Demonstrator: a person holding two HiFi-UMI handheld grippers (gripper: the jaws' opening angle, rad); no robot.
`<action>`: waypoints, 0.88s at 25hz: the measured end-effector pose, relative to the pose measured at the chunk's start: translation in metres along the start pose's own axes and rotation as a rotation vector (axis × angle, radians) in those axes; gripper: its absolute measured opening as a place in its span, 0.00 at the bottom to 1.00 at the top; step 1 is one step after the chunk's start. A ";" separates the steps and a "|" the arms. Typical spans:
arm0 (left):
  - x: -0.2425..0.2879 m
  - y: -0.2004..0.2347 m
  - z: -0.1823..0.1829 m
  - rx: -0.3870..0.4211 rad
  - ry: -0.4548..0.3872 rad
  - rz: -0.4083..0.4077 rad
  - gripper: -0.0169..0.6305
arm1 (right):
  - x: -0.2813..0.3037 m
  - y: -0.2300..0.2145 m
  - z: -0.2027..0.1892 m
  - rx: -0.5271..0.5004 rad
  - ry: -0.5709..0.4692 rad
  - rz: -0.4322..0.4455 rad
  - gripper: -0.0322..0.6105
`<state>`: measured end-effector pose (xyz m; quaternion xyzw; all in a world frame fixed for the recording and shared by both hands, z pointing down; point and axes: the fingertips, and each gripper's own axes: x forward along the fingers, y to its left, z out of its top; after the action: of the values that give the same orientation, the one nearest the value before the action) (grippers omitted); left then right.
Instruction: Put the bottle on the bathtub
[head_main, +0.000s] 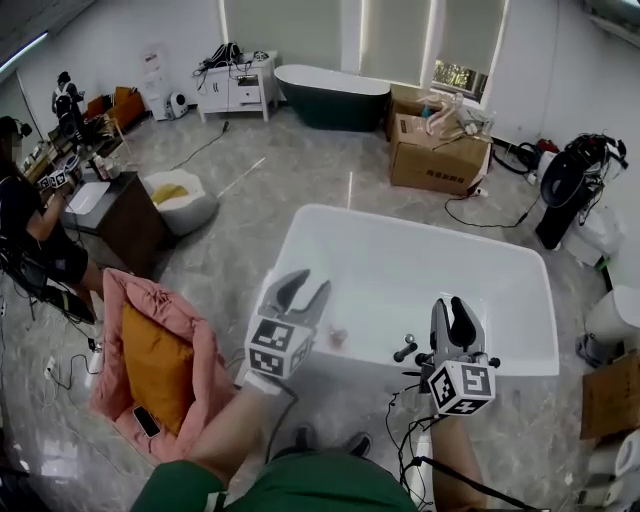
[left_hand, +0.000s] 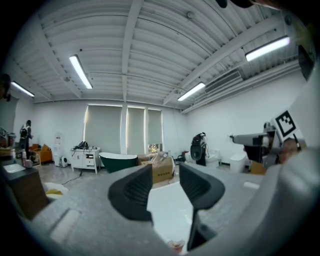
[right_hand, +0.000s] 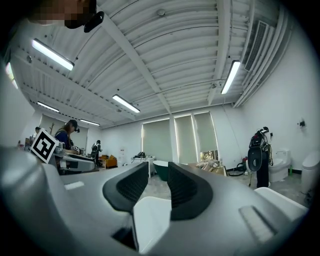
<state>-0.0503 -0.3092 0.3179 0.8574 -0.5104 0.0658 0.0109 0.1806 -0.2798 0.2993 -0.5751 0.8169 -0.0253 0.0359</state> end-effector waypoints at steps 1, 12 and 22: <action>-0.001 -0.002 0.005 0.001 -0.009 -0.006 0.28 | 0.000 0.000 0.003 -0.007 0.002 -0.003 0.24; 0.003 -0.010 0.034 0.036 -0.063 -0.012 0.28 | 0.001 -0.001 0.038 -0.036 -0.068 -0.003 0.24; 0.011 -0.009 0.033 0.019 -0.060 -0.016 0.28 | 0.010 -0.010 0.038 -0.077 -0.061 -0.011 0.24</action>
<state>-0.0337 -0.3175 0.2868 0.8631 -0.5029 0.0448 -0.0120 0.1903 -0.2928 0.2618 -0.5811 0.8126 0.0234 0.0385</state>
